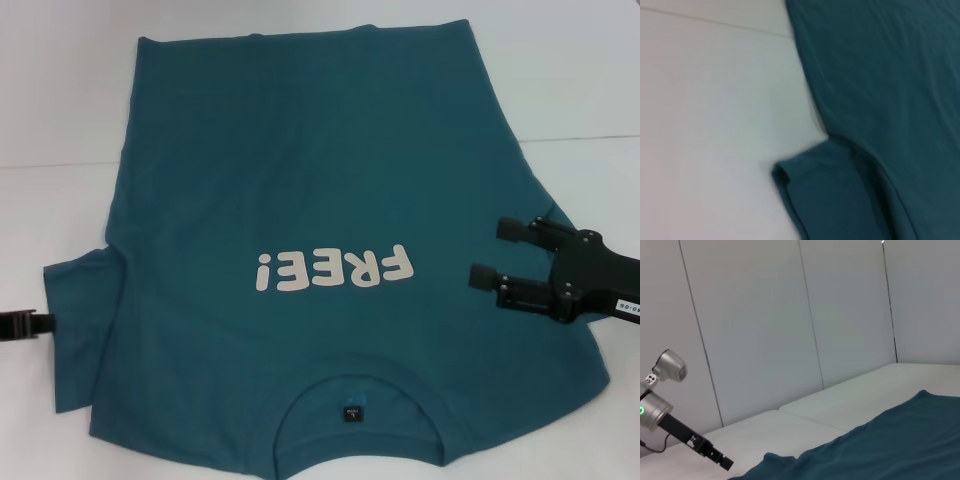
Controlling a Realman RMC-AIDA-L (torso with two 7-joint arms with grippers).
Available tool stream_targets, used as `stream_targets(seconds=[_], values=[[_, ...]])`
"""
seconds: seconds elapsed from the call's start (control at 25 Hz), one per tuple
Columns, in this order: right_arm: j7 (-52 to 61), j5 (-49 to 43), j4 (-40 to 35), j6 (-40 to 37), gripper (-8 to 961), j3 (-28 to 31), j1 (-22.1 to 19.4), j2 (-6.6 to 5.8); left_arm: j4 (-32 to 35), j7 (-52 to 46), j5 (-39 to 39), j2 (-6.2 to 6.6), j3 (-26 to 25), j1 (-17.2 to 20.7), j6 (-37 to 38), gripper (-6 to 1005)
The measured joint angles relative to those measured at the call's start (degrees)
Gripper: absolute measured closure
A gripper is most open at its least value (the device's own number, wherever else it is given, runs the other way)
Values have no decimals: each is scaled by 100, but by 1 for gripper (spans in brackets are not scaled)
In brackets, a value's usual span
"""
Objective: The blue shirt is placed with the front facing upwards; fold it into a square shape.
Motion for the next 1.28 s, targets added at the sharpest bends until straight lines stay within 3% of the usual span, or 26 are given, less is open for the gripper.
stream_targets(seconds=[0.2, 0.32, 0.4, 0.96, 1.2, 1.28], values=[[0, 2, -11, -10, 41, 39, -8, -3, 515, 21, 32, -236, 18, 173, 113, 939], [0, 2, -13, -16, 41, 45, -9, -3, 949, -22, 66, -440, -15, 320, 84, 920], [0, 0, -13, -16, 41, 45, -9, -1, 1101, -170, 165, -520, -28, 372, 76, 856], [0, -33, -13, -13, 41, 14, -8, 14, 798, -557, 471, -513, -2, 286, 50, 500], [0, -34, -13, -18, 42, 3, -8, 14, 274, -560, 470, -397, -20, 59, 24, 290], [0, -34, -13, -18, 42, 3, -8, 14, 108, -528, 434, -356, -28, -37, 20, 168]])
